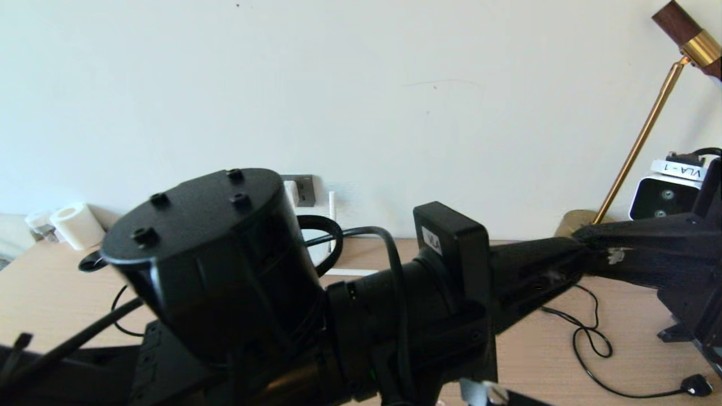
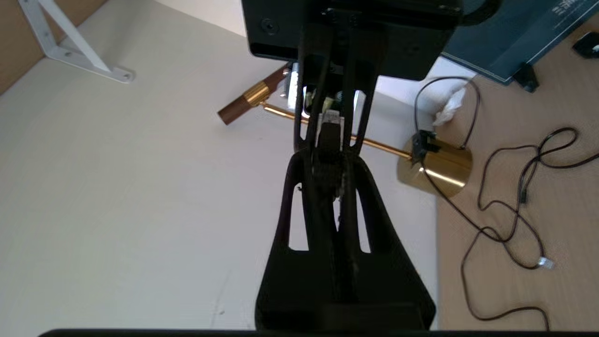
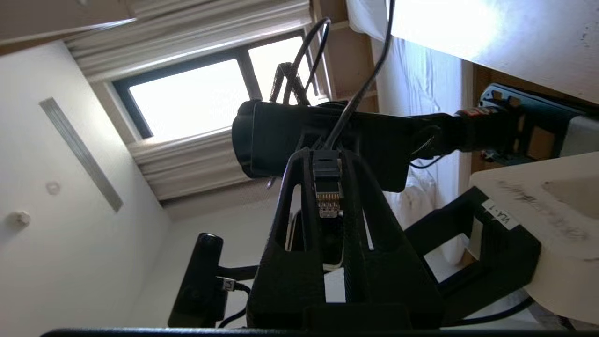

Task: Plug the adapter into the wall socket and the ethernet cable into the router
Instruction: Plug cable into router interface

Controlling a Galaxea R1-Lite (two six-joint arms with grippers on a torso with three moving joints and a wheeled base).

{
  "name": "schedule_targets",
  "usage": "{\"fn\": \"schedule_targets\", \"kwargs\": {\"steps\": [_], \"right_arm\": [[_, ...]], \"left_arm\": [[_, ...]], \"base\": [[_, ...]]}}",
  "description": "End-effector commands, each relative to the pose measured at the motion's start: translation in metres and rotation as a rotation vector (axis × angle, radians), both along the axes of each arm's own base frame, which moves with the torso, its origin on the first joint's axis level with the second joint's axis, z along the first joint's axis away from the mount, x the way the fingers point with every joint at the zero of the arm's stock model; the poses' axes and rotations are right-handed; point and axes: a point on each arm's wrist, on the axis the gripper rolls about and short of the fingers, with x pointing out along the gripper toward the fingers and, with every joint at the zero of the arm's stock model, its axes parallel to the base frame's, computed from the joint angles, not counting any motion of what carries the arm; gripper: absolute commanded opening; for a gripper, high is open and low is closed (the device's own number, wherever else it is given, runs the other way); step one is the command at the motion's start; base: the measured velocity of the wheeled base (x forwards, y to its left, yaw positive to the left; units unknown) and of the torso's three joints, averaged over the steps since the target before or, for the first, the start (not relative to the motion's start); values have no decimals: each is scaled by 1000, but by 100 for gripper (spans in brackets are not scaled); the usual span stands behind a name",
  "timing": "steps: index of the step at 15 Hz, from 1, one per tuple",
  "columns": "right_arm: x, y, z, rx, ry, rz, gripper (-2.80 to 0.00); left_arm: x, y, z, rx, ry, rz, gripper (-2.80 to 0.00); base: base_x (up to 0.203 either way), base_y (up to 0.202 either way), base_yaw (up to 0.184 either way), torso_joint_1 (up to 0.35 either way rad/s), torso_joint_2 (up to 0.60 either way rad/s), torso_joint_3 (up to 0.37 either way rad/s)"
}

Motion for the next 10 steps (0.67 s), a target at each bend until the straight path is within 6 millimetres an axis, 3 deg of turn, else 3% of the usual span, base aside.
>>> {"fn": "schedule_targets", "kwargs": {"steps": [1, 8, 9, 10], "right_arm": [[0, 0, 0, 4, 6, 9, -280], [-1, 0, 1, 3, -2, 10, -280], [-2, 0, 2, 5, -6, 8, 0], [-2, -1, 1, 4, -9, 7, 0]], "left_arm": [[-1, 1, -1, 4, -5, 1, -280], [0, 1, -1, 4, -6, 2, -280], [0, 1, -1, 4, -5, 2, -280], [0, 1, -1, 4, -5, 2, -280]], "base": [[0, 0, 0, 0, 0, 0], [0, 0, 0, 0, 0, 0], [0, 0, 0, 0, 0, 0], [0, 0, 0, 0, 0, 0]]}}
